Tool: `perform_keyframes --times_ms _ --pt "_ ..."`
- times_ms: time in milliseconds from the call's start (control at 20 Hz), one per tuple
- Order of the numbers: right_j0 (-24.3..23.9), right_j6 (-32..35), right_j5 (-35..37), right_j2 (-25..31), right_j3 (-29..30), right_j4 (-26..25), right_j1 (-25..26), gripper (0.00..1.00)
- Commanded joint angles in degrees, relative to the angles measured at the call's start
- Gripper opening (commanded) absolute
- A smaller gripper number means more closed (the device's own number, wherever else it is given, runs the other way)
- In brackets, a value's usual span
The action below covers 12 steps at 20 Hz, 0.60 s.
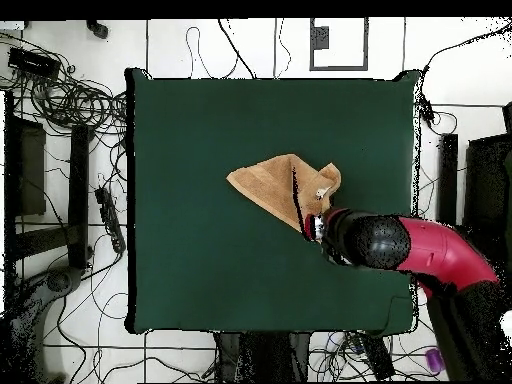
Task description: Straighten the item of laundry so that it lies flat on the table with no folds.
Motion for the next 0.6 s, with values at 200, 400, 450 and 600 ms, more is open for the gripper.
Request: perform_keyframes --times_ms 200,400,450,600 --pt "0.93 -5.20 2.81 5.84 0.53 -0.20 3.85 1.00" --pt "1.11 -5.34 2.60 5.82 0.57 -0.88 2.76 1.00" --pt "1.17 -5.32 2.61 5.78 0.54 -0.97 2.54 1.00" --pt "1.33 -5.16 3.13 5.52 0.24 -0.95 2.53 1.00"
